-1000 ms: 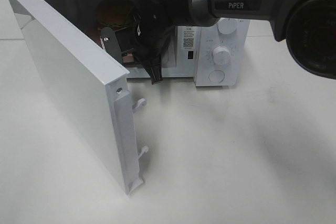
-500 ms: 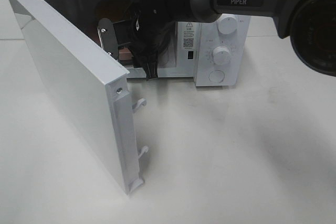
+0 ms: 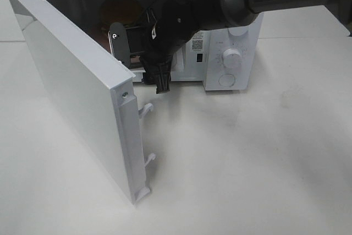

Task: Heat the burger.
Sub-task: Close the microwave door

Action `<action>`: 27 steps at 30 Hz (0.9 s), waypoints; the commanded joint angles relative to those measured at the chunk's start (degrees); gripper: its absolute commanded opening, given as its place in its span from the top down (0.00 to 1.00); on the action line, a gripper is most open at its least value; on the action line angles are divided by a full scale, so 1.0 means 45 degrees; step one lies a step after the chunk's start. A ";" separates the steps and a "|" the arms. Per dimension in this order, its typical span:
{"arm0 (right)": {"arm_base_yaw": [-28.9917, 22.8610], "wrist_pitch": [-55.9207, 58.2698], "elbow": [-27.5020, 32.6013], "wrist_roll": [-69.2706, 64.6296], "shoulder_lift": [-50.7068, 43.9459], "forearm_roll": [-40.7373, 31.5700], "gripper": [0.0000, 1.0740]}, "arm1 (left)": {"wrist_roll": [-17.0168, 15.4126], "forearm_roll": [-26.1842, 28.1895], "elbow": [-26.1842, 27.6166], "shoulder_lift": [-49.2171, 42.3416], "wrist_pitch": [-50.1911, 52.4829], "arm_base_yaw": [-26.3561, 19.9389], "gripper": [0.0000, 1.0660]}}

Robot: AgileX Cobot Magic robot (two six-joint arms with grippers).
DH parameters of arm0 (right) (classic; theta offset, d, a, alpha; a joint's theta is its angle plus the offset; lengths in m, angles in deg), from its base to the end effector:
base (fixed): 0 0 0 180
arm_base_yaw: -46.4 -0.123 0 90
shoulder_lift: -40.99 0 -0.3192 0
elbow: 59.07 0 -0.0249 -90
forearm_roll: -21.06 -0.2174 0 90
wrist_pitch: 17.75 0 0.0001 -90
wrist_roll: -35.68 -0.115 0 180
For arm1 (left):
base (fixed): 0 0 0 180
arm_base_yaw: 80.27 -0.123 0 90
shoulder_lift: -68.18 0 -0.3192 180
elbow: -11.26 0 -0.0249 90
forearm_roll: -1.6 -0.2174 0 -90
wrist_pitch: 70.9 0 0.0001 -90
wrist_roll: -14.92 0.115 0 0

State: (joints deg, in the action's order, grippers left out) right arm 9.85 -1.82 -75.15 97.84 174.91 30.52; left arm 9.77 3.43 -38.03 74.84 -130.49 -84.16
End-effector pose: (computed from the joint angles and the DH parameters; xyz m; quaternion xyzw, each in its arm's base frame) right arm 0.4116 0.2986 0.1942 -0.7372 0.5484 -0.1374 0.3700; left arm -0.0468 -0.0064 0.2527 -0.0661 0.8432 -0.0218 0.5330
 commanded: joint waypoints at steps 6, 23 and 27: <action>0.0051 -0.0484 0.1324 -0.0560 -0.1375 0.0306 0.27 | -0.0013 0.0038 -0.0038 -0.0280 0.0102 -0.0051 0.08; 0.0649 -0.0751 0.4049 -0.0853 -0.3922 0.0293 0.29 | -0.0013 0.0038 -0.0038 -0.0280 0.0102 -0.0051 0.08; 0.0649 -0.0840 0.4533 -0.0853 -0.4418 0.0280 0.29 | -0.0013 0.0038 -0.0038 -0.0280 0.0102 -0.0051 0.08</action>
State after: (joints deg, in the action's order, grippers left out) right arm 12.54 -4.91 -55.15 94.46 155.94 31.66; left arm 9.77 3.43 -38.03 74.84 -130.49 -84.16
